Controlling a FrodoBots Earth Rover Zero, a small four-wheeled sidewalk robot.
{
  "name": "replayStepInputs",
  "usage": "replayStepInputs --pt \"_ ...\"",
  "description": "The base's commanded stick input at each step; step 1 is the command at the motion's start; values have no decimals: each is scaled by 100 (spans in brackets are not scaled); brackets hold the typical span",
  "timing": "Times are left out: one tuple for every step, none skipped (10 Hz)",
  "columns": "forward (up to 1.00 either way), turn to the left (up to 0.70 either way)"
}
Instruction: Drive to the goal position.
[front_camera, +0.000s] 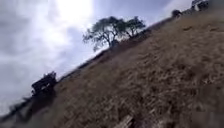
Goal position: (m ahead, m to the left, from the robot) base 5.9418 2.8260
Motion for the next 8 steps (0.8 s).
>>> replayStepInputs --pt "70 0" --pt "70 0" --pt "70 0" --pt "70 0" --pt "70 0" --pt "70 0" --pt "46 0" --pt "7 0"
